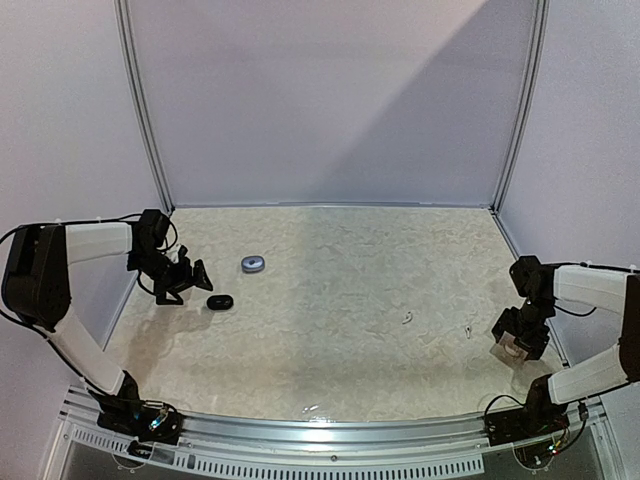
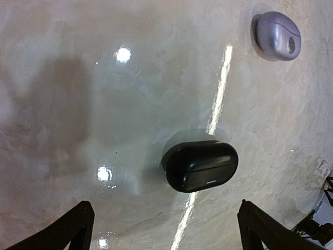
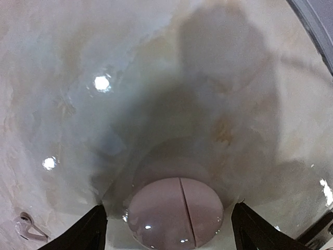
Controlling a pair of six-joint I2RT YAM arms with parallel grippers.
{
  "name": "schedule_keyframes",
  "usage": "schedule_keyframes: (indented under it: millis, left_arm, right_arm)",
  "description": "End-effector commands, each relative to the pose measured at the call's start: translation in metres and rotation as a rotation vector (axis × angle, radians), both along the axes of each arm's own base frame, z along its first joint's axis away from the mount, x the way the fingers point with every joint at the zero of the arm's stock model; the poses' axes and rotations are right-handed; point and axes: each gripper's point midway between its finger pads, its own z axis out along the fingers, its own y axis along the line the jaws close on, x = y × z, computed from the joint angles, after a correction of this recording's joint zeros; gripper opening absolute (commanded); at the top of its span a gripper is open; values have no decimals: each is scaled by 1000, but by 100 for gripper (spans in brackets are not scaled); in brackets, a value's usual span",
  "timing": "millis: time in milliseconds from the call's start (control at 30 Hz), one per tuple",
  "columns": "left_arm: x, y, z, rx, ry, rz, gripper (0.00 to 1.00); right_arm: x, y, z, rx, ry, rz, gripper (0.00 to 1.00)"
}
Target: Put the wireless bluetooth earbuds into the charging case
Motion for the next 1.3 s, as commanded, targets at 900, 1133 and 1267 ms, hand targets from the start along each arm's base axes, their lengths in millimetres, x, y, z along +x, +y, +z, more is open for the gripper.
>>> schedule_keyframes:
  millis: [900, 1133, 1267]
  left_arm:
    - [8, -6, 13, -62, -23, 43, 98]
    - [9, -6, 15, -62, -28, 39, 97]
    - [16, -14, 24, -107, -58, 25, 95]
  right_arm:
    - [0, 2, -26, 19, 29, 37, 39]
    - [12, 0, -11, 8, -15, 63, 29]
    - [23, 0, 6, 4, -87, 79, 26]
